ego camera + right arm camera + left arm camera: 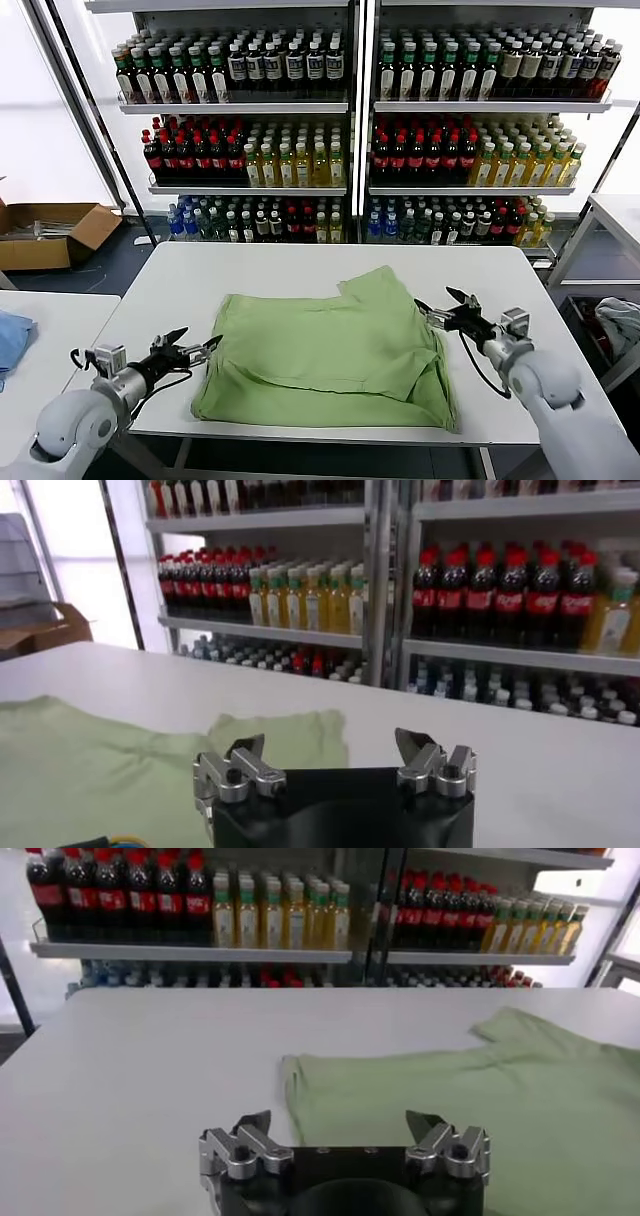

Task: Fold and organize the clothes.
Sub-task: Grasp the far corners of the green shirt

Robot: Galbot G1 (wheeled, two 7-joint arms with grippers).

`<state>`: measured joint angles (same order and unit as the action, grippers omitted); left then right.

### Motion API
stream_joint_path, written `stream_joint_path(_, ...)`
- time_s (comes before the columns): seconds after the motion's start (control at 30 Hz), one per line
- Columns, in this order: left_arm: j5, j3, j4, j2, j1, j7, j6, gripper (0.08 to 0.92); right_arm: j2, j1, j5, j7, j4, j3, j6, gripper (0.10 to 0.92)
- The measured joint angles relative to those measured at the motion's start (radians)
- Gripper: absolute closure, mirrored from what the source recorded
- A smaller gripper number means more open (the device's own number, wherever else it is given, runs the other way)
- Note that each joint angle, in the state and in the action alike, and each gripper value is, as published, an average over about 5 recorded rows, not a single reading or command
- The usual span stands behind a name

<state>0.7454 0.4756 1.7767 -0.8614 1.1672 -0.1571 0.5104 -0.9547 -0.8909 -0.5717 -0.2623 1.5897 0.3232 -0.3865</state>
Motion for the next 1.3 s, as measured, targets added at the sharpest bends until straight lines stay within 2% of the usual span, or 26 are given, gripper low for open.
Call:
stream_joint_path(0.47,-0.01,-0.257,-0.332,-0.027,-0.356,-0.027,-0.04,0.177,-0.136,0.326,0.071,-0.043,-0.376,-0.199,-0.024,0.203)
stream_joint_path(0.97,-0.028,-0.385,-0.52,-0.082,-0.516,-0.032,-0.055,0.177,-0.229,0.436,0.12,-0.051,-0.564,-0.255,-0.031,0.209)
stream_joint_path(1.07,-0.029,-0.402,-0.531,-0.086,-0.522,-0.031,-0.052,0.177,-0.237,0.443,0.126,-0.052,-0.58,-0.265,-0.034,0.258)
stream_joint_path(1.17,-0.029,-0.415,-0.533,-0.086,-0.522,-0.031,-0.049,0.207,-0.247,0.446,0.131,-0.052,-0.59,-0.271,-0.038,0.341)
stream_joint_path(1.3,-0.03,-0.428,-0.526,-0.085,-0.515,-0.03,-0.047,0.31,-0.252,0.447,0.133,-0.052,-0.596,-0.273,-0.039,0.453)
